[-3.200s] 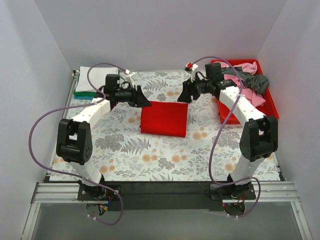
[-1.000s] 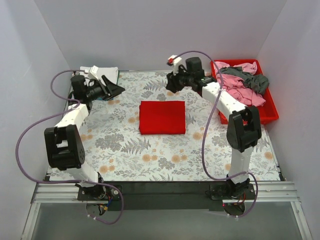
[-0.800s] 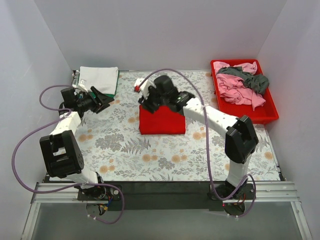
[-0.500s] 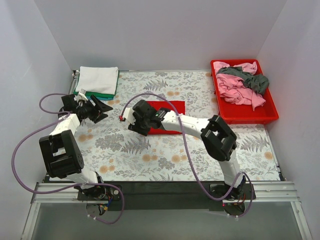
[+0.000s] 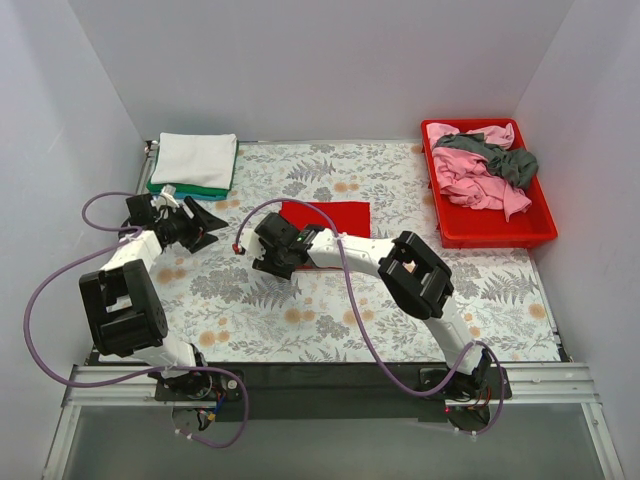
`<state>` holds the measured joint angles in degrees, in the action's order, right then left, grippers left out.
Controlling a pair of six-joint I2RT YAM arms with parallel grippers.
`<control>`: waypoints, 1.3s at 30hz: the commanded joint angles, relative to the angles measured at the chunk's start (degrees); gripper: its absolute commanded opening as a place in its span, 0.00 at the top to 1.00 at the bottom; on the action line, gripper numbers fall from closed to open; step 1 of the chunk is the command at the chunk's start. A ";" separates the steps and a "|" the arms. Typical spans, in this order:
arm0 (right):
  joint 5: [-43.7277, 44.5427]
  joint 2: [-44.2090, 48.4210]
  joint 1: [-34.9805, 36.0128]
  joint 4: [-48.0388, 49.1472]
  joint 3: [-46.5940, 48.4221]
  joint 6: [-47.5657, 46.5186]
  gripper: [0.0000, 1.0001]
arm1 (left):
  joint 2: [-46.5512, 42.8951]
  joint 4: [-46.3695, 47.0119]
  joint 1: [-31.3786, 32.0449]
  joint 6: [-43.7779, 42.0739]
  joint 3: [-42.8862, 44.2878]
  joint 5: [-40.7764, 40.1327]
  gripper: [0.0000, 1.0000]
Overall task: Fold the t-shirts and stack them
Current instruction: Neatly place the folded tshirt to the corner
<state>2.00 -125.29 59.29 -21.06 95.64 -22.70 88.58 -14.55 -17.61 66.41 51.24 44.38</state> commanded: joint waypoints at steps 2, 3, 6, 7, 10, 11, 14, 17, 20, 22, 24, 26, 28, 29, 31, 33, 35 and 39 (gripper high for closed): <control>1.51 0.84 0.39 0.05 0.34 0.02 0.51 | -1.65 0.75 -0.06 -1.11 -1.85 0.80 0.38; 1.86 0.67 0.30 0.05 0.34 -0.41 0.51 | -1.56 0.75 -0.06 -1.02 -1.94 0.97 0.38; 2.40 -0.21 0.30 0.05 -0.36 -1.38 0.54 | -1.12 1.01 -0.06 -0.59 -2.20 1.06 0.38; 2.39 -0.65 0.30 0.05 -0.62 -1.38 0.56 | -1.04 1.36 -0.06 -0.58 -2.29 0.97 0.38; 2.39 -1.79 0.30 -0.03 -1.15 -1.73 0.72 | -1.47 2.41 -0.06 0.56 -2.73 1.15 0.38; 2.48 -1.97 0.22 0.05 -1.15 -1.74 0.82 | -1.48 2.85 -0.06 0.82 -2.90 1.41 0.38; 3.09 -1.88 -0.14 0.05 -0.98 -1.74 0.98 | -0.78 3.64 0.03 2.31 -3.69 2.20 0.38; 2.31 -0.13 -1.01 0.14 -0.45 -1.82 0.99 | 0.46 5.66 0.47 4.77 -4.75 3.60 0.38; -0.75 2.77 -2.24 0.05 0.78 -1.47 0.99 | 1.69 9.79 2.13 8.54 -6.15 3.87 0.37; -3.47 5.13 -3.30 0.14 1.13 -1.21 0.99 | 2.13 13.29 3.97 10.48 -6.95 3.52 0.37; -5.86 6.37 -3.82 0.32 1.13 -1.03 0.99 | 2.92 15.85 5.47 13.73 -7.12 2.47 0.36; -6.74 7.69 -4.00 0.40 0.61 -1.29 0.99 | 4.23 19.28 8.02 15.93 -7.21 1.85 0.34; -7.01 8.31 -4.35 0.49 0.17 -1.47 0.99 | 5.55 21.74 10.47 19.01 -6.86 0.10 0.34; -7.71 8.57 -4.79 0.49 -0.27 -1.47 0.99 | 7.12 23.06 11.10 20.50 -7.03 -0.34 0.33; -8.24 9.10 -5.23 0.58 -0.54 -1.38 0.99 | 9.41 26.57 13.11 23.67 -6.60 -0.78 0.29; -9.29 9.37 -5.85 0.67 -0.71 -1.03 0.99 | 12.30 28.25 14.52 24.99 -5.81 -1.05 0.28; -10.17 9.54 -6.20 0.58 -0.63 -0.86 0.99 | 13.81 32.11 16.37 27.36 -5.37 -1.93 0.22; -11.05 9.63 -6.29 0.58 -0.54 -0.68 0.99 | 17.15 39.06 19.01 32.81 -5.28 -3.33 0.17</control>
<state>-6.74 -118.19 52.99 -20.93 95.33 -23.99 104.92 16.51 -0.23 94.06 44.40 43.83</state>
